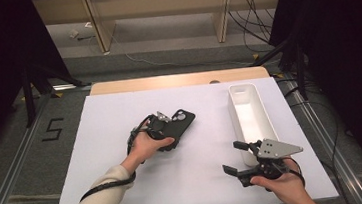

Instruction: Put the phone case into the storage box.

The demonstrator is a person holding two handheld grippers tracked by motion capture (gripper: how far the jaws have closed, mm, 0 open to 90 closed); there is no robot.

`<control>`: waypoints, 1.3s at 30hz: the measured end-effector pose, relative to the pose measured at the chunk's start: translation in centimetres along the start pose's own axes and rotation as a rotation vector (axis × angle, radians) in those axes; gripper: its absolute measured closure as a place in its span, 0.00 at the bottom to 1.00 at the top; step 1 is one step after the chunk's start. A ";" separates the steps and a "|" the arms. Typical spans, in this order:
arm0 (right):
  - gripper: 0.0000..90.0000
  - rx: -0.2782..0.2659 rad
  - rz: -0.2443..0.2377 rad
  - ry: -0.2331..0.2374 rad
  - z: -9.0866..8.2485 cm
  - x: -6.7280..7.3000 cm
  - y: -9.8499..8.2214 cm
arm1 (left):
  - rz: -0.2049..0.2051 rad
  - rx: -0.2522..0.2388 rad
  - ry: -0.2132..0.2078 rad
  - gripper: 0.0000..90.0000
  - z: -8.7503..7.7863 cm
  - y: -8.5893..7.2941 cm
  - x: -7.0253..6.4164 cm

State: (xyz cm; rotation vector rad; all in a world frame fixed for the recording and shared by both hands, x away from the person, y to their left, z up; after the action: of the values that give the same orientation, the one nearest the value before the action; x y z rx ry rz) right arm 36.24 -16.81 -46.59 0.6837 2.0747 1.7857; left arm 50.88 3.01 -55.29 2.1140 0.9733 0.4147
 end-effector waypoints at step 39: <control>0.18 -0.035 0.004 -0.015 1.1 -0.5 1.5 | 0.022 -0.224 -0.006 0.19 -7.8 1.5 -2.6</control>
State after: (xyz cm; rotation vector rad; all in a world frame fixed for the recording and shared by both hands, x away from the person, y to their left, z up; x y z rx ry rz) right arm 37.49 -15.99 -45.34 0.6901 2.0290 1.8097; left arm 45.55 4.31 -48.94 1.9242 0.8591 0.5036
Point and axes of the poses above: each handheld gripper's, and its own axes: z roughly forward along the jaws, y roughly out of its top, x roughly to its left, the point moved 10 cm from there along z, roughly forward along the jaws, and after that the axes turned 9 degrees about -x, right-handed, at the moved point
